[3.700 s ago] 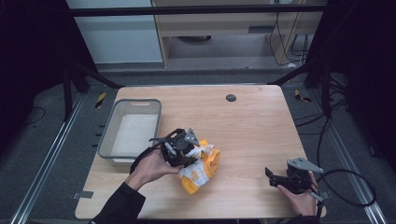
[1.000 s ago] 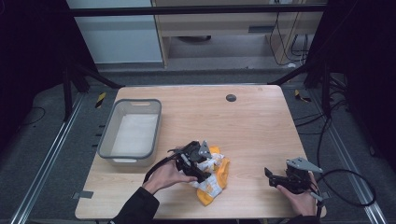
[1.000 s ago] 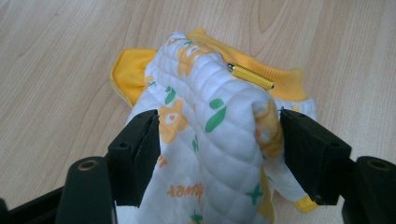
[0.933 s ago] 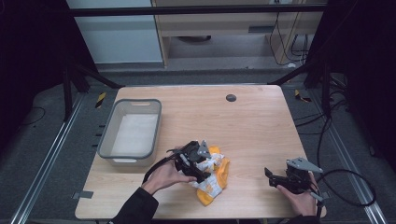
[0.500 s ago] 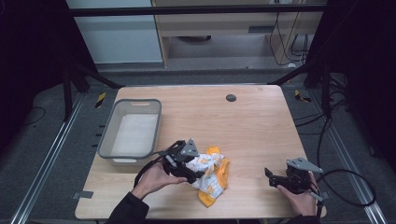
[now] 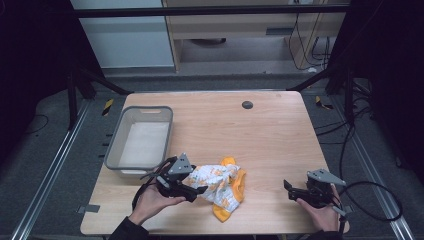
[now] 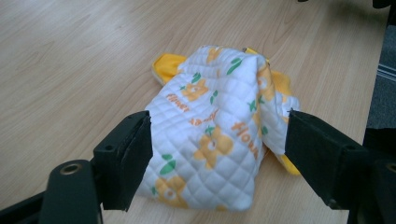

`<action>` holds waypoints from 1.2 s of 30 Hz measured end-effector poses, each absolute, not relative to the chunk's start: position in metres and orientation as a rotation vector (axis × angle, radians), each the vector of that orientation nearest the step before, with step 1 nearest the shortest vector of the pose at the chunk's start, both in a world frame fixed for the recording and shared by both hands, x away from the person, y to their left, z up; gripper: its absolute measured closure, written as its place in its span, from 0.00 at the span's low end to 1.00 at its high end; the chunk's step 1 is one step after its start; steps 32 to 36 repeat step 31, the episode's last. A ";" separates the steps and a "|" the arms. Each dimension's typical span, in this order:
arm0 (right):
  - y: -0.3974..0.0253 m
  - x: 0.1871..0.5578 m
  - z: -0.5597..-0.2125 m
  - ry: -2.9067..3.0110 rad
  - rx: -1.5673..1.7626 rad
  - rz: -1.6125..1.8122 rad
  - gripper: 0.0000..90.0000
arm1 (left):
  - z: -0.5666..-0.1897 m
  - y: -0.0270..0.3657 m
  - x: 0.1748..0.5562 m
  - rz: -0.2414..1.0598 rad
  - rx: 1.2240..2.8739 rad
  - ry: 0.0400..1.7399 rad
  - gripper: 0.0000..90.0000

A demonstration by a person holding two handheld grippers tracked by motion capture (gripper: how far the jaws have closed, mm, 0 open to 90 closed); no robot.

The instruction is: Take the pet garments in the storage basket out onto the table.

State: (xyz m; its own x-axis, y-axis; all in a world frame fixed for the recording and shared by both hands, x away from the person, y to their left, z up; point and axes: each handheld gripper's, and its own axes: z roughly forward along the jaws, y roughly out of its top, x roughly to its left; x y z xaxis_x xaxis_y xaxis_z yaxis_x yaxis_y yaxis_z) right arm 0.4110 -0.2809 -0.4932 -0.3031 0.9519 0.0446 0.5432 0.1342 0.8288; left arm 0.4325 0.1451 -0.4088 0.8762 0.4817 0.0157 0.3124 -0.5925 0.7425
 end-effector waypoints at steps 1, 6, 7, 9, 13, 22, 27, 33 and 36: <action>-0.281 0.411 -0.493 1.912 1.431 1.057 0.08 | -0.410 0.149 0.431 0.288 2.239 0.579 0.25; -0.281 0.411 -0.493 1.911 1.433 1.059 0.07 | -0.418 0.165 0.428 0.305 2.191 0.654 0.25; -0.281 0.411 -0.493 1.911 1.430 1.058 0.07 | -0.420 0.170 0.426 0.313 2.179 0.674 0.25; -0.281 0.411 -0.494 1.909 1.429 1.057 0.07 | -0.425 0.177 0.423 0.332 2.162 0.706 0.25; -0.281 0.411 -0.494 1.911 1.425 1.056 0.07 | -0.433 0.186 0.419 0.331 2.163 0.737 0.26; -0.282 0.410 -0.493 1.906 1.416 1.057 0.06 | -0.444 0.213 0.405 0.411 2.074 0.870 0.26; -0.280 0.409 -0.493 1.914 1.403 1.057 0.07 | -0.453 0.225 0.397 0.440 2.055 0.919 0.25; -0.278 0.409 -0.492 1.921 1.403 1.059 0.06 | -0.461 0.238 0.393 0.431 2.052 0.967 0.25; -0.278 0.409 -0.492 1.921 1.403 1.059 0.06 | -0.461 0.238 0.393 0.431 2.052 0.967 0.25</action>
